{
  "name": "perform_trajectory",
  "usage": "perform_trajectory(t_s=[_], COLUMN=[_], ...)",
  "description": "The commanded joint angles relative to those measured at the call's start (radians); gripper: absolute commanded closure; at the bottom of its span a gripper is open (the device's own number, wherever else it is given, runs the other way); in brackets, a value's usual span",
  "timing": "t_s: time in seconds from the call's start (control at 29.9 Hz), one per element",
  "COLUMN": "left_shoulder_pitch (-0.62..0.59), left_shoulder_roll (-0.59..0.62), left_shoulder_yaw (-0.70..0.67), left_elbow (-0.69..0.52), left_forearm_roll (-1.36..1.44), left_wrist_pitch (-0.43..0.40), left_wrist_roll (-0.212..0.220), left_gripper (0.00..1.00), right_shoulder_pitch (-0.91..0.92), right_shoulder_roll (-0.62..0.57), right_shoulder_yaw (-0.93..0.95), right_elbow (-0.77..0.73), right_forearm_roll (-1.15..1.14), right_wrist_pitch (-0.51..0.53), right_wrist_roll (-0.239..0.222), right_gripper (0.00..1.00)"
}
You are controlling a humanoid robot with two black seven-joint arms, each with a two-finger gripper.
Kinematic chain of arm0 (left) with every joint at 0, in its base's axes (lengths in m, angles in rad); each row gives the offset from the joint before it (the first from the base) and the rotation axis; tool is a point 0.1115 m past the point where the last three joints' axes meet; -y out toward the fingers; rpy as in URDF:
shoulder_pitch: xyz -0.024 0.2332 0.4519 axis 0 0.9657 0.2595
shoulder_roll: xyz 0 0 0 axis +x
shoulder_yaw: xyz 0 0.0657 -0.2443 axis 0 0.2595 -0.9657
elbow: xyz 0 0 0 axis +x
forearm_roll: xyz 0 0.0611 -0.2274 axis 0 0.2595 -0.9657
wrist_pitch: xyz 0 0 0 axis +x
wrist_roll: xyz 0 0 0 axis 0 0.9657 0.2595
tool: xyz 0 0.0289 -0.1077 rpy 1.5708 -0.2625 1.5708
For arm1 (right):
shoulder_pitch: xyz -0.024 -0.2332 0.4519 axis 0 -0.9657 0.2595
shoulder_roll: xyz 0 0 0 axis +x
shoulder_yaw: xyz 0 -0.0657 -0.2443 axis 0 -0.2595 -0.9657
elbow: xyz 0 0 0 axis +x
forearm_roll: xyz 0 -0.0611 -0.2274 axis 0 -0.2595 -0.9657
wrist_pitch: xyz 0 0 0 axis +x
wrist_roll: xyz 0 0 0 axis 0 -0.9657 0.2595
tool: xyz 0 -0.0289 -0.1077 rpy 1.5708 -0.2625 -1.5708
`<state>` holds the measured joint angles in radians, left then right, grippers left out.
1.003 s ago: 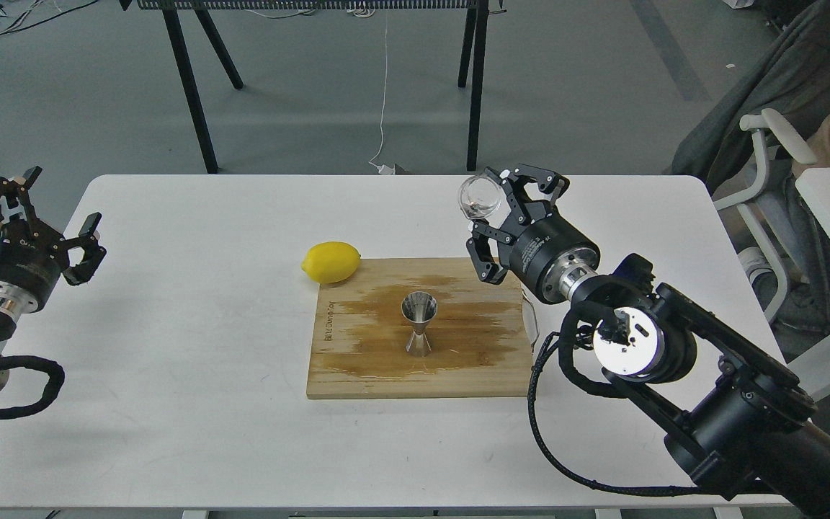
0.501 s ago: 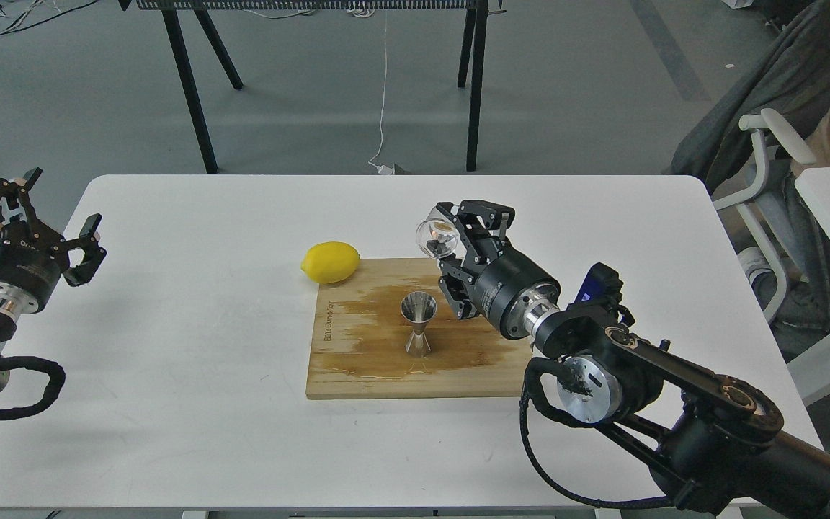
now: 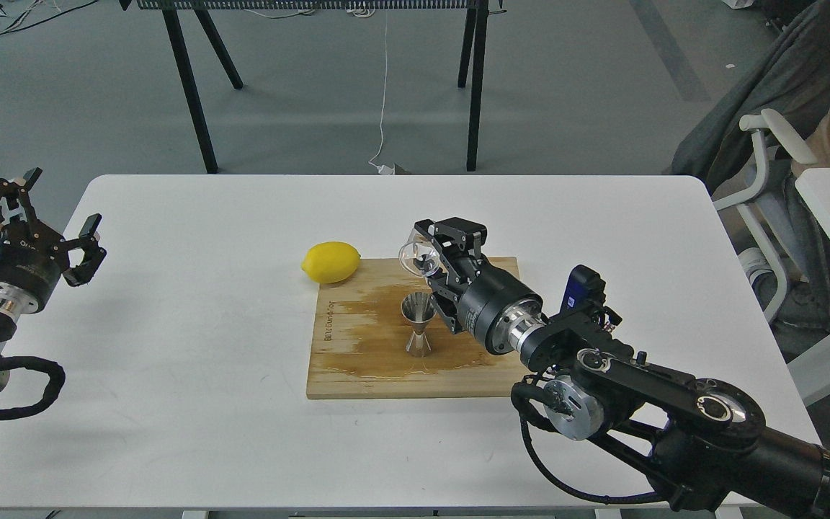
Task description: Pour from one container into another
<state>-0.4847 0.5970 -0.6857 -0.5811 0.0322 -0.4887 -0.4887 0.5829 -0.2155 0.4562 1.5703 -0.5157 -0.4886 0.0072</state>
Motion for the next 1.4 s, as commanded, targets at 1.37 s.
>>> perform_trajectory(t_s=[1.37], left_shoulder_pitch=[0.000], left_shoulder_roll=[-0.005], left_shoulder_yaw=[0.000], left_elbow=[0.003], left_forearm_roll=[0.000], left_wrist_pitch=[0.000], left_wrist_roll=[0.000], left_gripper=[0.03], right_shoulder_pitch=[0.057], right_shoulder_roll=[-0.010], right_shoulder_yaw=[-0.156], right_elbow=[-0.096], right_forearm_roll=[-0.139], right_wrist_pitch=[0.000], right_wrist_roll=[0.000], right_gripper=[0.65])
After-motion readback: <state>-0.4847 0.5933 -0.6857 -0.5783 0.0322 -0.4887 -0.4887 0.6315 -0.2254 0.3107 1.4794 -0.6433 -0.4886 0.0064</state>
